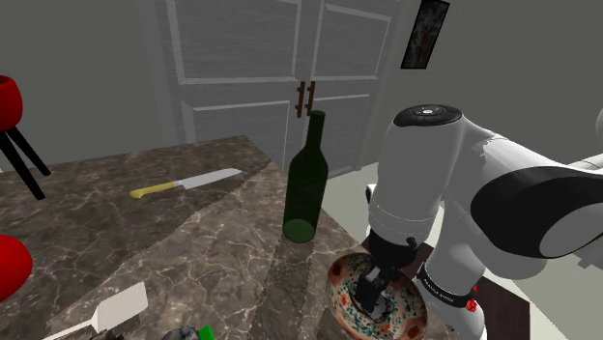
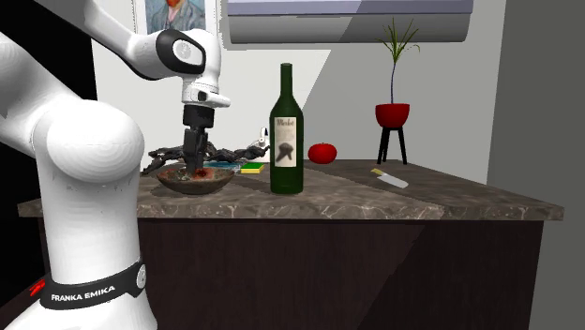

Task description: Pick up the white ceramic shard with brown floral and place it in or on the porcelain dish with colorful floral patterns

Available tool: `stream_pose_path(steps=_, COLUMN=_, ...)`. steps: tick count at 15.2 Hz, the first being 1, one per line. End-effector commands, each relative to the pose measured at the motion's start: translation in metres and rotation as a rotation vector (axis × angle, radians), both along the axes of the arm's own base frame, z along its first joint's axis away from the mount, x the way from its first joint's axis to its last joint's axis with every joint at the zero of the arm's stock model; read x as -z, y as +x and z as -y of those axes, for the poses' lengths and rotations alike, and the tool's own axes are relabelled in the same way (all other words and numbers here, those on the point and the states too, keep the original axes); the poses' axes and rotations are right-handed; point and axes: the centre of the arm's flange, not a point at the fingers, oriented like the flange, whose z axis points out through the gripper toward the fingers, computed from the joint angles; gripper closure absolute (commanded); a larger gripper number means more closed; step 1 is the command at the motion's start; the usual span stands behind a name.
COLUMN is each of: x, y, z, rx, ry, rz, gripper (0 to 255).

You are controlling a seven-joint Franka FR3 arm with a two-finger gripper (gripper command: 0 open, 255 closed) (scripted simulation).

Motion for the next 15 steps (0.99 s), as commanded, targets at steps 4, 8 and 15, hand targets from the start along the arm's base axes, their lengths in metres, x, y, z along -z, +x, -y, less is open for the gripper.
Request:
stream_pose_path(steps=4, x=0.000, y=0.000, z=0.000, rx=0.000, ry=0.000, rz=0.000, gripper=0)
stream_pose_path(steps=8, x=-0.050, y=0.006, z=-0.002, rx=0.000, ry=0.000, rz=0.000, gripper=0)
stream_pose_path(steps=15, x=-0.050, y=0.006, z=-0.002, rx=0.000, ry=0.000, rz=0.000, gripper=0)
